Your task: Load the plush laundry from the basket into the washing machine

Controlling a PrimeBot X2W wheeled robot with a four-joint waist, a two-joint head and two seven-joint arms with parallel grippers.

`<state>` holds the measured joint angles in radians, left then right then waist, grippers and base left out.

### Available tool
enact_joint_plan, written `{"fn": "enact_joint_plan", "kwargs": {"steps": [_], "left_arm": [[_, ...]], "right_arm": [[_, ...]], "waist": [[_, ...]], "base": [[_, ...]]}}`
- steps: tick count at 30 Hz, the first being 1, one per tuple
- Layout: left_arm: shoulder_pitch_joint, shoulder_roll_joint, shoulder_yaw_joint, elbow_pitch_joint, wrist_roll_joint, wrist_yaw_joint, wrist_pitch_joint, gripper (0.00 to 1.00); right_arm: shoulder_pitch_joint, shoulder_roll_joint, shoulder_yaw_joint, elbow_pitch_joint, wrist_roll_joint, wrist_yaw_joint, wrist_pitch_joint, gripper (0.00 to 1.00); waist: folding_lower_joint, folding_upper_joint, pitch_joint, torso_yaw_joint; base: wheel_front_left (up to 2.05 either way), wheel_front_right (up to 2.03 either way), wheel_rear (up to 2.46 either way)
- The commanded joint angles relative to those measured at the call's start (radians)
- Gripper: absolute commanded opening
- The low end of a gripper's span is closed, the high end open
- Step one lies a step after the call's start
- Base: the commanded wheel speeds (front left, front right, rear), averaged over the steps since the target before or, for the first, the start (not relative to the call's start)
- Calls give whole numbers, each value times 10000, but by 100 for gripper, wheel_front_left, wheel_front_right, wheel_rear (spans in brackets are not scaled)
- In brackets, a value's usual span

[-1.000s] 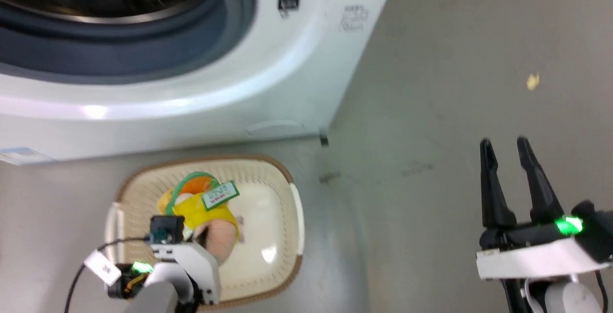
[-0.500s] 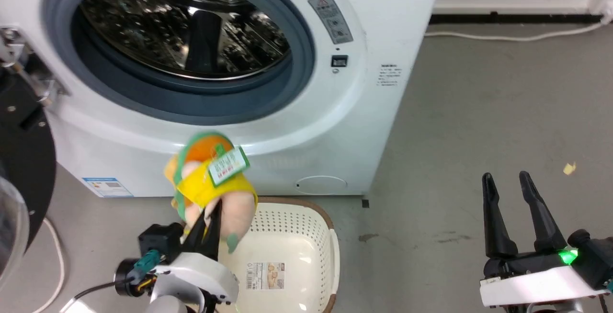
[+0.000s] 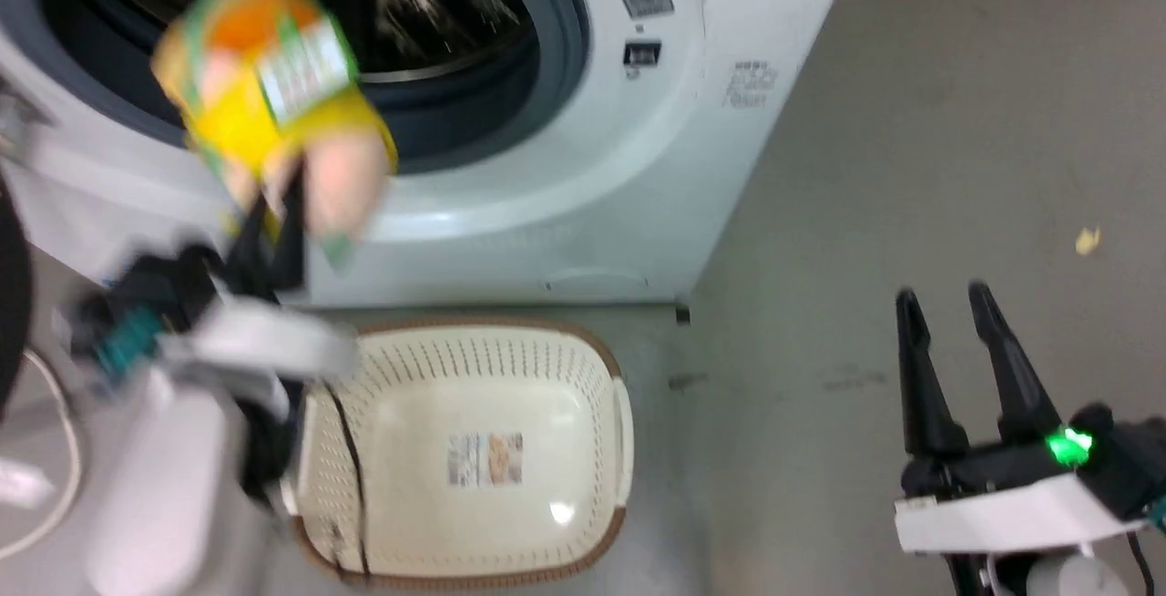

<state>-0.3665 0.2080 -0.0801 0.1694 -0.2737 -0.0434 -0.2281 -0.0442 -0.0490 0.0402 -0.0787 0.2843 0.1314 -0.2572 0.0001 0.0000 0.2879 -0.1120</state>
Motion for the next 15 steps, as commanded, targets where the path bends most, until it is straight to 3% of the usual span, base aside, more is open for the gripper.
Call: {"fn": "enact_joint_plan", "kwargs": {"steps": [1, 8, 15], "left_arm": [[-814, 346, 72, -19, 163, -92, 261, 0], [-3887, 1772, -17, 638, 537, -490, 1761, 0], [-7033, 3021, -789, 2449, 806, -803, 3544, 0]], "right_arm": [[-349, -12, 103, -95, 105, -7, -45, 100], [-1221, -12, 297, -318, 663, -7, -45, 100], [-1871, -12, 465, -436, 1114, -7, -45, 100]], "waist": [[-1, 0, 978, -360], [-1, 0, 2778, -990], [-1, 0, 4172, -1552]], "base": [[0, 0, 0], [0, 0, 0], [0, 0, 0]]}}
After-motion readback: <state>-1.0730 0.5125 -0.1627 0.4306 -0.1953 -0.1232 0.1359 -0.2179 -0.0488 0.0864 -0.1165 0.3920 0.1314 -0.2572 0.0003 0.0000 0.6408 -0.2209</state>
